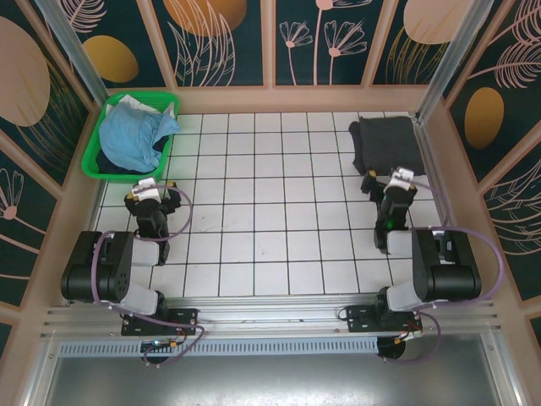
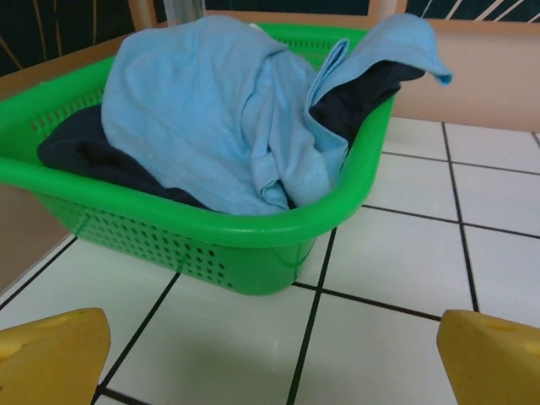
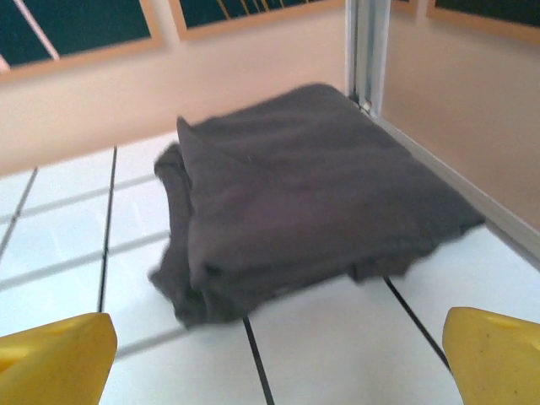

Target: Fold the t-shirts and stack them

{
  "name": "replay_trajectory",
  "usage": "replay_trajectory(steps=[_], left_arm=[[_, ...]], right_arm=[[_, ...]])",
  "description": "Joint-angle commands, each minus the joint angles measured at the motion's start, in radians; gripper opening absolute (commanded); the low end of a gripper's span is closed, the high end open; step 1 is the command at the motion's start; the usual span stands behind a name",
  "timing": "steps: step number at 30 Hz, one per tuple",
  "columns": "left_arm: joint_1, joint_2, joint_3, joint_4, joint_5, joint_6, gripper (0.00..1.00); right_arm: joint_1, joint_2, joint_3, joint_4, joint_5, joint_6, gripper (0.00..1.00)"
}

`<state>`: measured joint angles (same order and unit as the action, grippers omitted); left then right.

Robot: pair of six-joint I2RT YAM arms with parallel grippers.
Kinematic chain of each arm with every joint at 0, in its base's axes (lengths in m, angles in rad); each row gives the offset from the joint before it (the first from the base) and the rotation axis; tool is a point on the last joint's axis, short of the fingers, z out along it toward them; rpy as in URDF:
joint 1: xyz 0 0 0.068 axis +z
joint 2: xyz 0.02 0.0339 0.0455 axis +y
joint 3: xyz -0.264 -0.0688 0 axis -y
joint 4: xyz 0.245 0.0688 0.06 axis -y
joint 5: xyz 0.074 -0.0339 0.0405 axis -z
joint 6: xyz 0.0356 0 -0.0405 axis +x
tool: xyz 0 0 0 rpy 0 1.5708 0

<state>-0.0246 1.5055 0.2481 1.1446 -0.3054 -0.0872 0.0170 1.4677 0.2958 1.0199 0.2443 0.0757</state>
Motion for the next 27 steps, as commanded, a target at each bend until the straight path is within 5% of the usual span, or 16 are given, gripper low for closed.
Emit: replay_trajectory(steps=[1, 6, 9, 27], left_arm=[[0.002, 0.015, -0.022, 0.149, 0.069, -0.008, 0.99], [0.001, 0.018, -0.007, 0.121, 0.138, 0.013, 0.99], [0.002, 0.015, -0.012, 0.128, 0.194, 0.033, 0.99], [0.006, 0.013, -0.015, 0.132, 0.172, 0.026, 0.99]], right_arm=[[0.034, 0.038, -0.055, 0.229, 0.010, -0.074, 0.99], [-0.050, 0.074, -0.088, 0.301, -0.174, -0.025, 0.99], [-0.001, 0.091, -0.130, 0.403, -0.026, -0.038, 0.99], [-0.019, 0.096, -0.104, 0.355, -0.065, -0.029, 0.99]])
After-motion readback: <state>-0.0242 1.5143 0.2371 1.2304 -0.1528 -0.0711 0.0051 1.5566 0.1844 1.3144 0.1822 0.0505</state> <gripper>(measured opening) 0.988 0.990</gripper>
